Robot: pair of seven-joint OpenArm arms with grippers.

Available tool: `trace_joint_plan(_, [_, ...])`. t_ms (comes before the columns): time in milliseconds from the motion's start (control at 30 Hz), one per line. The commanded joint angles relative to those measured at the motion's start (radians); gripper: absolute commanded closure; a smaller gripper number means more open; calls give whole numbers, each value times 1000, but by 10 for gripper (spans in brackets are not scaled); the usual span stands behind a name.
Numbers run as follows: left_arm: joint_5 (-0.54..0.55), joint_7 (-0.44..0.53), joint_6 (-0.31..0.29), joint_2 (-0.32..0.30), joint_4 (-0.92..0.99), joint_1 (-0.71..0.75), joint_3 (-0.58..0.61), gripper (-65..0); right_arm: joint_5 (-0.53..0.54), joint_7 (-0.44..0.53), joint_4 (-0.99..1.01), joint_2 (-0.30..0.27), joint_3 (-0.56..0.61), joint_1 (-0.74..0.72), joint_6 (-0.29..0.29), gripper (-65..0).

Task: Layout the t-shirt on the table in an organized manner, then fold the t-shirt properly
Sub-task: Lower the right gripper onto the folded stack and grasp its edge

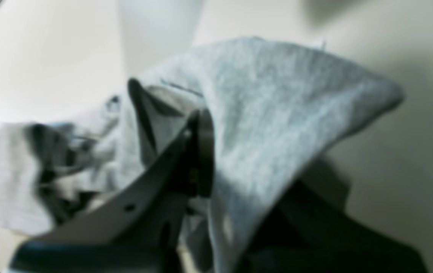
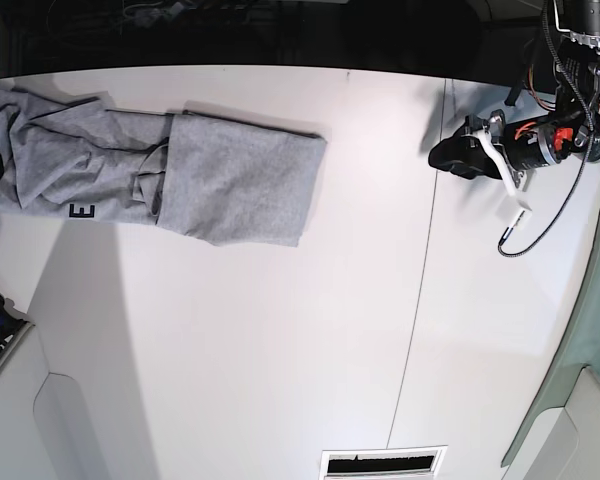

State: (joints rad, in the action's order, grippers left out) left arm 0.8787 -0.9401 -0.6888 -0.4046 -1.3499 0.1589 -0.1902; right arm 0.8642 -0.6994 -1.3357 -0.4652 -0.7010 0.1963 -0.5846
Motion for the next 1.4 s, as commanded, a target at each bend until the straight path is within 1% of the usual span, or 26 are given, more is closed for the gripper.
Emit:
trace_joint_plan(0, [22, 17, -9, -3, -16, -5, -6, -365, 42, 3, -48, -21, -9, -8, -10, 0])
trace_joint_plan(67, [22, 17, -9, 24, -16, 6, -6, -365, 64, -35, -121, -11, -8, -8, -10, 0])
trace_joint_plan(167, [21, 17, -9, 70, -16, 13, -6, -365, 63, -47, -246, 27, -8, -8, -10, 0])
trace_joint_plan(267, [19, 17, -9, 116, -16, 13, -6, -365, 61, -57, -371, 85, -2, -7, -10, 0])
trace_joint_plan(367, [12, 17, -9, 154, -16, 13, -5, -365, 48, -64, -469, 146, 32, -4, -10, 0])
trace_joint_plan(533, [-19, 21, -9, 206, -6, 13, -3, -365, -18, -55, -511, 233, 137, -5, -3, 0])
trace_joint_plan(700, [-22, 43, -9, 228, 10, 13, 16, -365, -116, -19, -511, 307, 282, -5, -2, 0])
trace_joint_plan(800, [-27, 43, -9, 230, 11, 13, 50, -365, -180, -3, -511, 351, 375, -5, -2, 0])
trace_joint_plan(900, [-27, 43, -9, 230, 11, 13, 84, -365, -235, 0, -511, 384, 474, -5, -3, -255])
trace_joint_plan(933, [-27, 43, -9, 230, 11, 13, 91, -365, -259, 0, -511, 393, 508, -5, -3, -315])
trace_joint_plan(967, [-28, 43, -9, 230, 11, 13, 93, -365, -284, 1, -511, 400, 542, -5, -3, -349])
trace_joint_plan(1067, [-30, 42, -9, 227, 11, 13, 92, -365, -328, 21, -511, 402, 635, -5, -3, -356])
trace_joint_plan(1167, [-31, 39, -9, 218, 10, 13, 91, -365, -364, 51, -511, 402, 696, -5, -3, -356])
trace_joint_plan(1233, [-26, 39, -9, 206, 10, 13, 85, -365, -372, 70, -511, 402, 708, -6, -2, -356])
trace_joint_plan(1333, [-2, 38, -9, 187, 6, 13, 65, -364, -376, 100, -511, 402, 687, -18, -2, -356])
trace_joint_plan(1367, [13, 34, -9, 182, -1, 13, 59, -347, -379, 103, -511, 402, 671, -26, 4, -356])
